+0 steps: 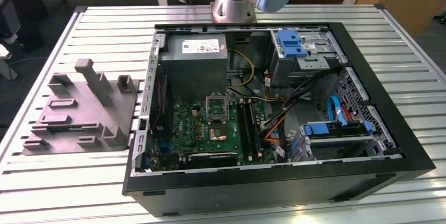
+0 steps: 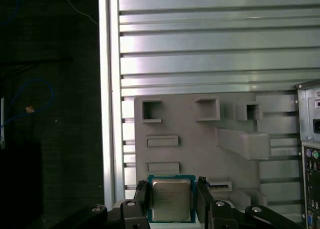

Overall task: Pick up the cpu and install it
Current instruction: 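Pick up the cpu and move it towards the insertion slot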

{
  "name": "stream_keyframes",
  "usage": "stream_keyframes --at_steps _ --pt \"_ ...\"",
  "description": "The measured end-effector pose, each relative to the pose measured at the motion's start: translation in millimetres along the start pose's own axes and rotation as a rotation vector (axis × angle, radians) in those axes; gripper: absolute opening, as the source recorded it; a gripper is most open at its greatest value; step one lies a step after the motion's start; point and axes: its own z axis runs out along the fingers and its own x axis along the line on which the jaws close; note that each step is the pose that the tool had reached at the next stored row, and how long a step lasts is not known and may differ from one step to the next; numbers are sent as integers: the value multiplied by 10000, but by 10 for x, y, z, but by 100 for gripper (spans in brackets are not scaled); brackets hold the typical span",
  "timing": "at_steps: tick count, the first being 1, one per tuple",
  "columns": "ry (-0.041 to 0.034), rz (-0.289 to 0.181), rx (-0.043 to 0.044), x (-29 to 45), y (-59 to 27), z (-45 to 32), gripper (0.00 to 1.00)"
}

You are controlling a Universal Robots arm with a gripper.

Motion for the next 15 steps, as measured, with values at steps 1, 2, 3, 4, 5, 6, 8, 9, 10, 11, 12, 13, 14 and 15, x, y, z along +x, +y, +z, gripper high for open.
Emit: stream_keyframes --at_steps 1,2,3,4,5,6,8,9,10,11,12,13,14,15 --pt "0 0 0 0 0 0 47" --pt "0 1 0 -2 0 0 47" --pt "0 0 0 -4 0 0 47" --pt "0 -1 0 -6 0 0 47" --pt "0 0 0 -8 0 0 47" --pt "0 0 0 -18 1 0 47" --pt "0 0 0 -19 1 0 47" --pt "0 0 0 -20 1 0 47" --pt "0 -1 0 -23 1 0 47" --pt "0 -1 0 -26 2 0 47" --pt "0 0 0 -27 1 0 47" --pt "-1 0 0 -29 2 1 47" --pt "0 0 0 -48 3 0 47" --pt "1 0 0 -64 4 0 47"
